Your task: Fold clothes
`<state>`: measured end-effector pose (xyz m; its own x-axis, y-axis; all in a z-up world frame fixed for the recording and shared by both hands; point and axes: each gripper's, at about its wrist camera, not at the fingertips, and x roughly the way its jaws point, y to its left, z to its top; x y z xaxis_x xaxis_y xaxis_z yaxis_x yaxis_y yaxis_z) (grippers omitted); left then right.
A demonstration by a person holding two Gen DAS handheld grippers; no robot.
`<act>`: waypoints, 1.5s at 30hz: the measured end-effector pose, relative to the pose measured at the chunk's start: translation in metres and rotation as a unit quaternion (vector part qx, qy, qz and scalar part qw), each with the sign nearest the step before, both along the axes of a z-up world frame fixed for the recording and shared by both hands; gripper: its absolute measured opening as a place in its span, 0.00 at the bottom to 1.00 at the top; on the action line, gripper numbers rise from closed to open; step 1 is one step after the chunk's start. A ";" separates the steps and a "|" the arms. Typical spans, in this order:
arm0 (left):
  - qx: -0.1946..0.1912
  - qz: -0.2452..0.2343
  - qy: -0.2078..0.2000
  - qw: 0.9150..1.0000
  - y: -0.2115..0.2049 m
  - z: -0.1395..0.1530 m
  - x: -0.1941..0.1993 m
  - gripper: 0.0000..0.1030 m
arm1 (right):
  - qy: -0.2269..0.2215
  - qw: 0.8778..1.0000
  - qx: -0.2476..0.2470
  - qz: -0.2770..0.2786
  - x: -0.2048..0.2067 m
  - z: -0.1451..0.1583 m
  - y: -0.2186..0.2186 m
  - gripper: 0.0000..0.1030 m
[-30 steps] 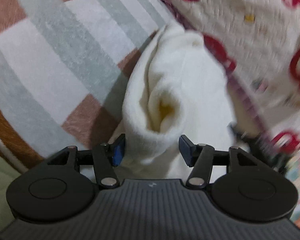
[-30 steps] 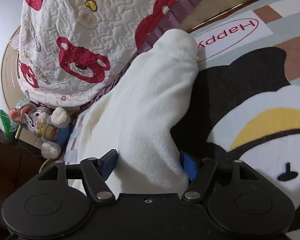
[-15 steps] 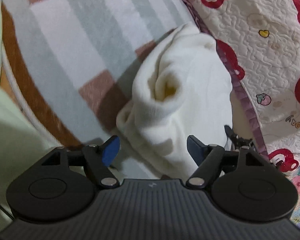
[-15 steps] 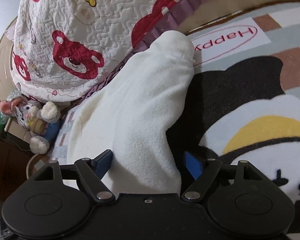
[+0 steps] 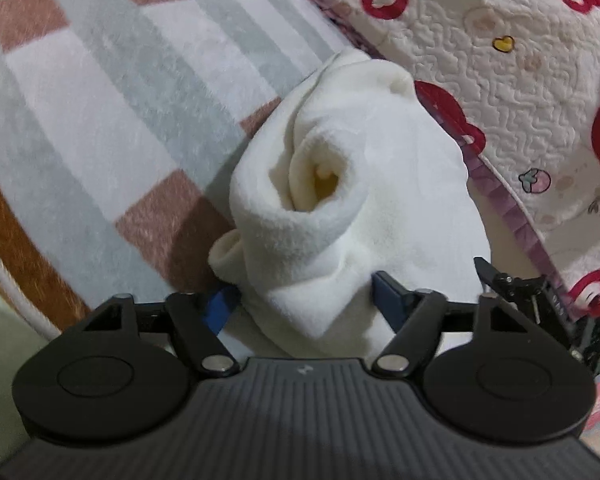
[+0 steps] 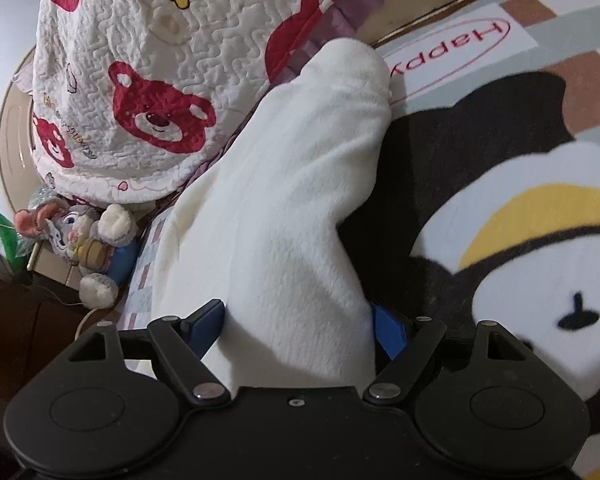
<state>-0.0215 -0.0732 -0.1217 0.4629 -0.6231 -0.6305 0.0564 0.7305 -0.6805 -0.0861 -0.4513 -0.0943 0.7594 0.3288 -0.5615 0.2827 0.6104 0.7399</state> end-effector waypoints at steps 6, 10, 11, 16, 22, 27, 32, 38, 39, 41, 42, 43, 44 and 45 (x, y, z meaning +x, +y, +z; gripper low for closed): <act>0.041 0.000 0.011 0.999 0.002 0.009 -0.002 0.58 | -0.003 1.000 0.023 -0.001 -0.005 -0.008 0.000 0.80; 0.058 0.022 0.032 0.998 0.016 0.009 -0.003 0.71 | -0.004 1.000 0.018 0.001 -0.007 -0.007 0.002 0.80; 0.059 0.023 0.027 0.998 0.014 0.008 -0.002 0.72 | -0.004 1.000 0.016 0.002 -0.008 -0.007 0.002 0.80; 0.048 0.028 0.000 0.998 0.007 0.003 0.003 0.77 | -0.006 1.000 0.012 0.003 -0.009 -0.008 0.003 0.80; -0.019 0.043 0.015 0.999 0.009 -0.009 0.002 0.59 | -0.006 1.000 0.019 0.015 0.013 -0.017 -0.006 0.89; 0.035 -0.001 -0.026 0.999 -0.009 0.004 0.012 0.38 | -0.009 0.999 0.024 0.019 0.079 -0.031 -0.042 0.88; 0.114 -0.058 -0.097 0.987 -0.025 0.026 0.009 0.32 | -0.057 0.997 -0.015 0.045 0.103 -0.016 -0.027 0.41; 0.124 -0.043 -0.125 0.983 -0.011 0.043 0.012 0.31 | -0.114 0.983 -0.110 0.094 0.100 0.054 0.014 0.38; 0.122 -0.036 -0.132 0.983 -0.005 0.048 0.013 0.31 | -0.120 0.980 -0.122 0.102 0.102 0.065 0.021 0.38; 0.114 -0.018 -0.141 0.983 0.007 0.059 0.017 0.31 | -0.134 0.976 -0.130 0.115 0.110 0.085 0.032 0.38; 0.109 -0.008 -0.146 0.983 0.016 0.067 0.019 0.31 | -0.141 0.973 -0.134 0.122 0.115 0.094 0.038 0.38; 0.106 0.001 -0.151 0.983 0.025 0.074 0.022 0.31 | -0.146 0.971 -0.139 0.130 0.120 0.102 0.043 0.38; 0.104 0.010 -0.156 0.982 0.034 0.082 0.024 0.31 | -0.151 0.968 -0.142 0.139 0.128 0.111 0.051 0.38; 0.105 0.019 -0.160 0.981 0.043 0.089 0.026 0.31 | -0.157 0.966 -0.145 0.149 0.135 0.120 0.058 0.38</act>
